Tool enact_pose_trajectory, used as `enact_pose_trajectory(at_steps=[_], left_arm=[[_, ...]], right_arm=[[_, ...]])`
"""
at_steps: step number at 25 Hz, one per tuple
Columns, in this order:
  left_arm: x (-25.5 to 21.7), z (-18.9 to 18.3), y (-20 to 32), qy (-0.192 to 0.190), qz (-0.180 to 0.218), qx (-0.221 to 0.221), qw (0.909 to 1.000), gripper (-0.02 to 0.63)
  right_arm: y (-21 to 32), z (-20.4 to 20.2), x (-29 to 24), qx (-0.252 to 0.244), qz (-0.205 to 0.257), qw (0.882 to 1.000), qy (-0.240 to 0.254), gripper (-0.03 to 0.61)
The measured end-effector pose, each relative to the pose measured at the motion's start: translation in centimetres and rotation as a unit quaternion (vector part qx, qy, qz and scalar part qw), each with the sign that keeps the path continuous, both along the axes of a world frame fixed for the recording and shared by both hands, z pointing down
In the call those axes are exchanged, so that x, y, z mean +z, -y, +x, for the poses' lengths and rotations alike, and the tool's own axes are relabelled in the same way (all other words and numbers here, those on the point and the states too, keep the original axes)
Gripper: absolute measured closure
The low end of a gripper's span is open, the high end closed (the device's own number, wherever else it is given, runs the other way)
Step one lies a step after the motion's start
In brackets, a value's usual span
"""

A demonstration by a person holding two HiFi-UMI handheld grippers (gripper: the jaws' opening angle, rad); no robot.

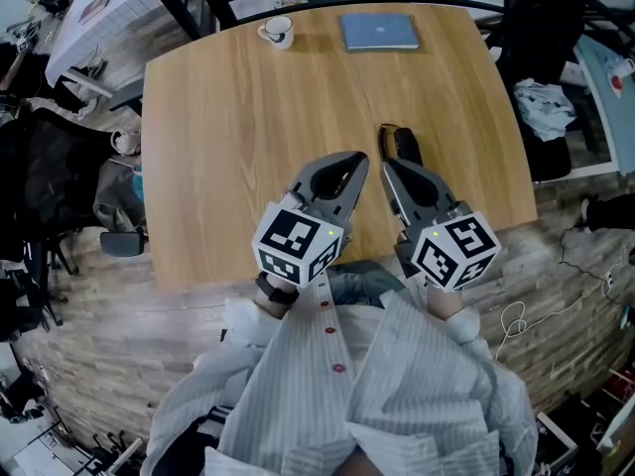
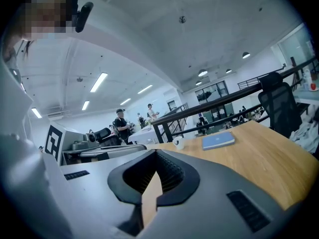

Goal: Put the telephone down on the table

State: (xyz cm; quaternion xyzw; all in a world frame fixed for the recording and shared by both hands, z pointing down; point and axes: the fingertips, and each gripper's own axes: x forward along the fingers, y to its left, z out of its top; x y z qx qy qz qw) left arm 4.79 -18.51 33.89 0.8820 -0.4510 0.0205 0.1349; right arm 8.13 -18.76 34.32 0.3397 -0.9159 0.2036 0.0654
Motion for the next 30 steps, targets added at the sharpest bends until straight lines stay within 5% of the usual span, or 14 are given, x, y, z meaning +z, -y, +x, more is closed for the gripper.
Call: enact_pose_trajectory(at_steps=[30], left_arm=[[0.7, 0.5, -0.1, 0.004, -0.009, 0.017, 0.9998, 0.604]], right_arm=[[0.0, 0.4, 1.2, 0.010, -0.023, 1.000, 0.001, 0.545]])
